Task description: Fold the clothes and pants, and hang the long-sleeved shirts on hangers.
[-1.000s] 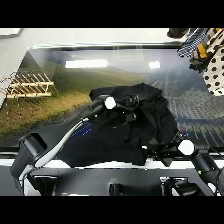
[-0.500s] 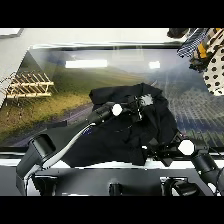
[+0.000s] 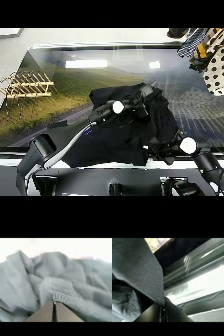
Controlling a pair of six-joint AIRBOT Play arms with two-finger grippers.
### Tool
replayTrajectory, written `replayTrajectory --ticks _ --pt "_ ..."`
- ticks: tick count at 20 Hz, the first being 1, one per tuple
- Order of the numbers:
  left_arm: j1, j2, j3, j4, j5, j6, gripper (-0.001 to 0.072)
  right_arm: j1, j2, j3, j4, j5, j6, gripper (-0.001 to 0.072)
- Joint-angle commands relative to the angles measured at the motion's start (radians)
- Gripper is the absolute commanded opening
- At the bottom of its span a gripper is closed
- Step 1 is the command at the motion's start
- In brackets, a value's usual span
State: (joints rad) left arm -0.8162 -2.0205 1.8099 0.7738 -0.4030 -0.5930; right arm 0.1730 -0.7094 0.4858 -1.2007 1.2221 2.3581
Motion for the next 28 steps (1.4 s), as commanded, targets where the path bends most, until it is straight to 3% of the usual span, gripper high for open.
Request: replayTrajectory --ticks 1,4,8,11,14,19,25,28 --pt "0.051 0.011 0.108 -0.026 -0.039 -0.212 0.0019 0.0 -0.022 0.157 -0.116 0.025 -0.003 0.0022" --pt "0.151 0.038 0.236 -0.021 -0.151 -0.377 0.0017 0.0 -0.196 0.451 -0.231 0.061 -0.111 0.0022" --pt "0.298 0.172 0.254 0.084 -0.178 -0.41 0.0017 0.0 -0.542 0.99 -0.257 0.117 -0.259 0.0022" --pt "0.41 0.294 0.254 0.218 -0.212 -0.542 0.0017 0.001 -0.709 1.397 -0.257 0.18 -0.31 0.0022" --pt "0.5 0.405 0.253 0.24 -0.253 -0.637 0.0017 0.001 -0.75 1.669 -0.241 0.215 -0.342 0.0022" --pt "0.587 0.604 0.253 0.241 -0.382 -0.678 0.0017 0.001 -0.603 1.68 -0.171 0.216 -0.376 0.0022" --pt "0.604 0.762 0.251 0.338 -0.703 -0.945 0.0017 0.001 -0.536 1.654 -0.119 0.173 -0.38 0.0022" --pt "0.575 0.757 0.182 0.338 -0.798 -0.983 0.0017 0.001 -0.538 1.525 -0.116 0.174 -0.377 0.0022"
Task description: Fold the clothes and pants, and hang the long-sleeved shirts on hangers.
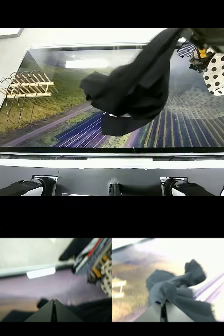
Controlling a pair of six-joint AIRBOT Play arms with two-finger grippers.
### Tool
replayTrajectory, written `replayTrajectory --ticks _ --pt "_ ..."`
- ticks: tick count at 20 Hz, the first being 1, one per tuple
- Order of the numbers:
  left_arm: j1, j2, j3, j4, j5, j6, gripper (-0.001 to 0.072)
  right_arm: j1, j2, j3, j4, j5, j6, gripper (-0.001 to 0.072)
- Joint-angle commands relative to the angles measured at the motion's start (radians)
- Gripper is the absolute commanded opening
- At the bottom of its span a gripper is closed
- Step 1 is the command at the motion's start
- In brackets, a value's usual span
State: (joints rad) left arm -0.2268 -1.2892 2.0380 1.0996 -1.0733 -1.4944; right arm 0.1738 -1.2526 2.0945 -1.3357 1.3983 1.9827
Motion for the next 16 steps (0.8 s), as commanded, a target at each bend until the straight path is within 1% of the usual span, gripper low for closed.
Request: replayTrajectory --ticks 1,2,4,6,8,10,11,12,13,15,16 --pt "-0.027 0.021 -0.097 0.012 -0.128 -0.08 0.0017 0.0 0.0 -0.129 0.017 0.0 -0.01 0.0022" --pt "-0.039 0.013 -0.159 0.012 -0.128 -0.079 0.0017 0.0 -0.011 -0.17 0.018 0.007 -0.013 0.0022" --pt "-0.056 -0.013 -0.294 0.012 -0.113 -0.077 0.0017 0.0 -0.036 -0.228 0.007 0.03 -0.059 0.0022" --pt "-0.079 -0.035 -0.435 0.011 -0.053 -0.072 0.0017 0.0 -0.053 -0.306 -0.059 0.028 -0.064 0.0022" --pt "-0.13 -0.057 -0.578 0.011 0.046 -0.025 0.0018 0.0 -0.066 -0.401 -0.123 -0.004 -0.063 0.0022" --pt "-0.192 -0.085 -0.679 0.007 0.115 -0.02 0.0024 0.0 -0.091 -0.489 -0.128 -0.061 -0.05 0.0022" --pt "-0.224 -0.102 -0.71 0.008 0.132 -0.018 0.004 0.0 -0.109 -0.525 -0.128 -0.097 -0.037 0.0022" --pt "-0.261 -0.124 -0.733 0.001 0.151 0.006 0.0121 0.0 -0.13 -0.55 -0.127 -0.131 -0.021 0.0022" --pt "-0.301 -0.144 -0.746 -0.01 0.175 0.028 0.0226 0.0 -0.156 -0.566 -0.127 -0.159 -0.002 0.0022" --pt "-0.375 -0.187 -0.749 -0.023 0.233 0.055 0.0479 0.0 -0.21 -0.568 -0.124 -0.184 0.021 0.0022" --pt "-0.41 -0.209 -0.749 -0.027 0.284 0.055 0.0505 0.0 -0.235 -0.568 -0.124 -0.187 0.023 0.0022"
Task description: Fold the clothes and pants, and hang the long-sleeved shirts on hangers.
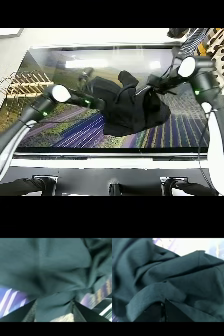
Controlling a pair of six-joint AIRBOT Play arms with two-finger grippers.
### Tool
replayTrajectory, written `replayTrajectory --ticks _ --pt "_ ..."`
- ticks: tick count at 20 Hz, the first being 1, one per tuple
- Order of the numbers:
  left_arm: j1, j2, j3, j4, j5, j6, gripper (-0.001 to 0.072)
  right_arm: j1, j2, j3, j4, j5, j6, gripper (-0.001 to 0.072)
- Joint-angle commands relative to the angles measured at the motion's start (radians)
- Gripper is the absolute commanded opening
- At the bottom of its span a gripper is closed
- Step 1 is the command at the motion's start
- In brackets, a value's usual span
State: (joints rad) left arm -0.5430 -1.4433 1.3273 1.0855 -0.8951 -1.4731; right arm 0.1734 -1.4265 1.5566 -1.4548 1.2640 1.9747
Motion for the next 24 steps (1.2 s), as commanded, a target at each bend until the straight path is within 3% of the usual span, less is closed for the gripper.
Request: replayTrajectory --ticks 1,7,9,15,20,23,24 --pt "-0.124 -0.076 -0.038 -0.021 0.157 0.034 0.0505 0.0 -0.082 -0.03 -0.005 -0.052 0.031 0.0022" --pt "-0.23 -0.177 -0.037 -0.231 0.402 0.033 0.0505 0.0 -0.109 -0.03 -0.009 -0.049 0.031 0.0023" --pt "-0.249 -0.18 -0.029 -0.238 0.447 -0.016 0.0505 0.0 -0.109 -0.03 -0.008 -0.035 0.039 0.0023" --pt "-0.301 -0.226 0.046 -0.237 0.457 -0.075 0.0505 0.0 -0.109 -0.03 -0.006 -0.013 0.057 0.0023" --pt "-0.326 -0.333 0.177 -0.129 0.436 -0.246 0.0504 0.0 -0.109 -0.03 -0.005 0.006 0.061 0.0023" --pt "-0.328 -0.38 0.212 -0.105 0.394 -0.283 0.0503 0.0 -0.109 -0.03 -0.005 0.01 0.066 0.0023" --pt "-0.326 -0.393 0.212 -0.105 0.37 -0.283 0.0453 0.0 -0.109 -0.03 -0.005 0.01 0.065 0.0023"
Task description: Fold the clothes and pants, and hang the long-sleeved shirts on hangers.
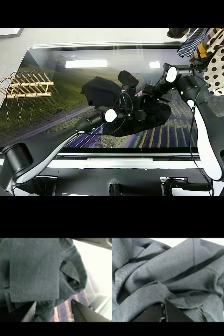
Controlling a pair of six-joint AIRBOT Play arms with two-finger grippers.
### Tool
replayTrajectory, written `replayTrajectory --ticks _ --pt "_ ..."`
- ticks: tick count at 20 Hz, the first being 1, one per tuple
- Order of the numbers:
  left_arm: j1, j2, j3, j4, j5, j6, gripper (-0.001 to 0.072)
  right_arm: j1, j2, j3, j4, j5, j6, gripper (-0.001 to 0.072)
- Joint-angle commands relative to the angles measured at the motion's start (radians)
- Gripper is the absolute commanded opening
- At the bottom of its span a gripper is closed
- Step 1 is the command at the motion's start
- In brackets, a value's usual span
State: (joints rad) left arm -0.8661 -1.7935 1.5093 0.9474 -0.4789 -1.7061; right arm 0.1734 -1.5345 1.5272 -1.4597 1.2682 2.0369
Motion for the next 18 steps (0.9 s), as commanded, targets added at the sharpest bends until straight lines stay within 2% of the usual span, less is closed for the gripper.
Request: replayTrajectory --ticks 1,2,3,6,7,8,10,11,13,15,18 --pt "0.003 -0.052 0.03 0.032 -0.068 -0.05 0.0375 0.0 -0.001 0.0 0.0 0.008 0.003 0.0023" --pt "0.011 -0.056 0.03 0.029 -0.082 -0.05 0.0217 0.0 0.0 0.0 0.0 0.014 0.003 0.0023" --pt "0.021 -0.055 0.03 0.03 -0.088 -0.049 0.0023 0.0 0.002 0.0 0.0 0.02 0.002 0.0023" --pt "0.061 -0.055 0.05 0.029 -0.105 -0.049 0.0019 0.0 0.032 0.0 -0.001 0.028 0.002 0.0023" --pt "0.076 -0.055 0.061 0.029 -0.116 -0.049 0.0018 0.0 0.049 0.0 -0.005 0.029 0.002 0.005" --pt "0.09 -0.055 0.074 0.029 -0.126 -0.049 0.0018 0.0 0.067 0.0 -0.008 0.035 -0.006 0.0152" --pt "0.113 -0.055 0.099 0.03 -0.154 -0.048 0.0018 -0.001 0.114 0.0 -0.037 0.08 -0.06 0.045" --pt "0.12 -0.055 0.108 0.03 -0.169 -0.047 0.0018 -0.001 0.138 0.0 -0.074 0.119 -0.077 0.054" --pt "0.126 -0.053 0.112 0.03 -0.189 -0.045 0.0018 -0.007 0.195 0.0 -0.176 0.222 -0.133 0.0563" --pt "0.127 -0.054 0.112 0.03 -0.199 -0.045 0.0019 -0.069 0.253 -0.001 -0.202 0.313 -0.175 0.0592" --pt "0.129 -0.051 0.112 0.03 -0.226 -0.045 0.0027 -0.261 0.34 -0.07 -0.108 0.311 -0.169 0.06"
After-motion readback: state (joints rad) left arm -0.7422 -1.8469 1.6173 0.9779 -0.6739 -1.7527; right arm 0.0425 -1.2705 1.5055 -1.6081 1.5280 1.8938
